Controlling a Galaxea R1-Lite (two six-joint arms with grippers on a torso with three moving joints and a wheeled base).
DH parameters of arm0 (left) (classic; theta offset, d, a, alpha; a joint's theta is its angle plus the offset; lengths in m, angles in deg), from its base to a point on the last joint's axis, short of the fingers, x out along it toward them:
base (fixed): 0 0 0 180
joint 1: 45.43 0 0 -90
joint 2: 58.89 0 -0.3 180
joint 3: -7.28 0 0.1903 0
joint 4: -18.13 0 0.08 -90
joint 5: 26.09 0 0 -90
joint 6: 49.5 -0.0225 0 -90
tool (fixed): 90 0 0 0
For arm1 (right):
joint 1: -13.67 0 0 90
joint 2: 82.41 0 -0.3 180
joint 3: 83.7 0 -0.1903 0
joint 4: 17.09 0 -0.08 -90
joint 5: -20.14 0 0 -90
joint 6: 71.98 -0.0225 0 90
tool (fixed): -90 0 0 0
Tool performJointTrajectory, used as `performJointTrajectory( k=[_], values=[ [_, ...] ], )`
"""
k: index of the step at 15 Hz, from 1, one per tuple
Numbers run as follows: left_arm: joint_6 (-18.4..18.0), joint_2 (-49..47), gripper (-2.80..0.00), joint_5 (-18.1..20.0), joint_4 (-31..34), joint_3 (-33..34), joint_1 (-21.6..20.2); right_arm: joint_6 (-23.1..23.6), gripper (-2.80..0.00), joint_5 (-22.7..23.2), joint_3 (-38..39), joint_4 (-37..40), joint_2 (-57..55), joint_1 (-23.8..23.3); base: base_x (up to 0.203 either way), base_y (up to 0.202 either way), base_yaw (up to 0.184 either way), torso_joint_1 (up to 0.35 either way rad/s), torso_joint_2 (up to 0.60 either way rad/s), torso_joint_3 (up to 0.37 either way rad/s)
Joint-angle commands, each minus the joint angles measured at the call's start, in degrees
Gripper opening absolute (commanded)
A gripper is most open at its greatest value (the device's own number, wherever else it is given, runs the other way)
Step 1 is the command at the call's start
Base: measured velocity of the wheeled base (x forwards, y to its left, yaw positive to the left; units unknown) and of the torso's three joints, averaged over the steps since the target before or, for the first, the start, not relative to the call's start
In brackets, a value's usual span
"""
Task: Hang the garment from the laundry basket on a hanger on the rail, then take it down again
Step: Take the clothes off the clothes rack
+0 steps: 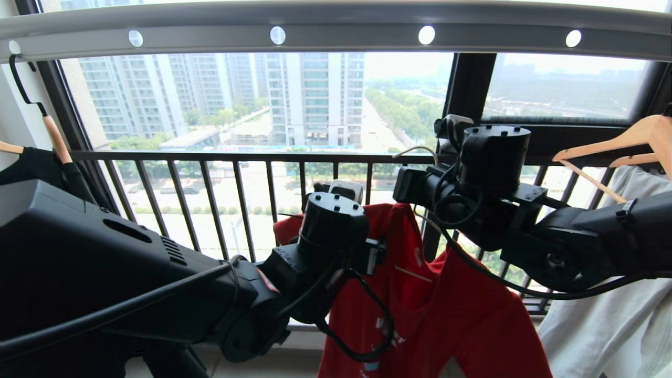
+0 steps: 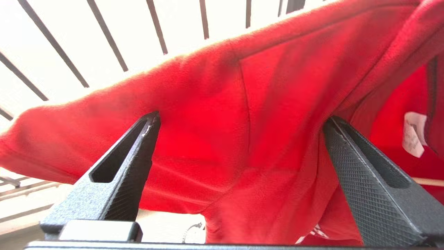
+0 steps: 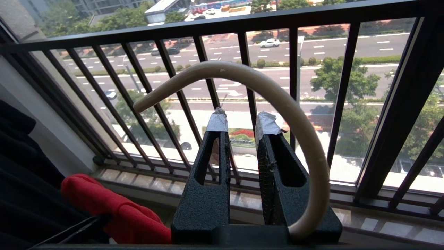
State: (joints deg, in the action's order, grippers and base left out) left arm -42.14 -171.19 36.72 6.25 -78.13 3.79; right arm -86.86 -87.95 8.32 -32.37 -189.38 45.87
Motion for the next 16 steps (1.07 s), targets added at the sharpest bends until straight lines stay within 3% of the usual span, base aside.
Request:
performJointTrajectory(
  k=[1, 6, 7, 8, 14, 16],
  values=[
    [-0.06, 0.85, 0.00, -0.37, -0.09, -0.25, -0.18, -0.06, -2.80, -0.10, -0.39, -0.20, -0.21, -0.25, 0.000, 0.000, 0.000, 0.000, 0.00, 0.000],
    [-0.38, 1.37, 0.00, -0.66, -0.09, -0.22, -0.18, 0.02, -2.80, -0.10, -0.86, -0.27, -0.61, -0.90, 0.000, 0.000, 0.000, 0.000, 0.00, 0.000],
    [-0.41, 1.29, -0.37, -0.87, -0.09, -0.19, -0.25, 0.03, -2.80, -0.10, -0.95, -0.25, -0.78, -0.99, 0.000, 0.000, 0.000, 0.000, 0.00, 0.000],
    [-0.41, 1.21, -2.80, -1.10, -0.09, -0.19, -0.18, 0.03, -2.80, -0.10, -0.99, -0.24, -0.78, -1.05, 0.000, 0.000, 0.000, 0.000, 0.00, 0.000],
    [-0.04, 1.60, -2.80, -0.93, -0.09, -0.23, 0.04, 0.03, -2.80, -0.10, -1.31, -0.20, -0.87, -1.08, 0.000, 0.000, 0.000, 0.000, 0.00, 0.000],
    [0.91, 4.06, -2.80, 0.07, 0.21, 1.33, 2.15, 0.03, -2.80, -0.10, -1.31, -0.20, -0.87, -1.08, 0.000, 0.000, 0.000, 0.000, 0.00, 0.000]
  ],
)
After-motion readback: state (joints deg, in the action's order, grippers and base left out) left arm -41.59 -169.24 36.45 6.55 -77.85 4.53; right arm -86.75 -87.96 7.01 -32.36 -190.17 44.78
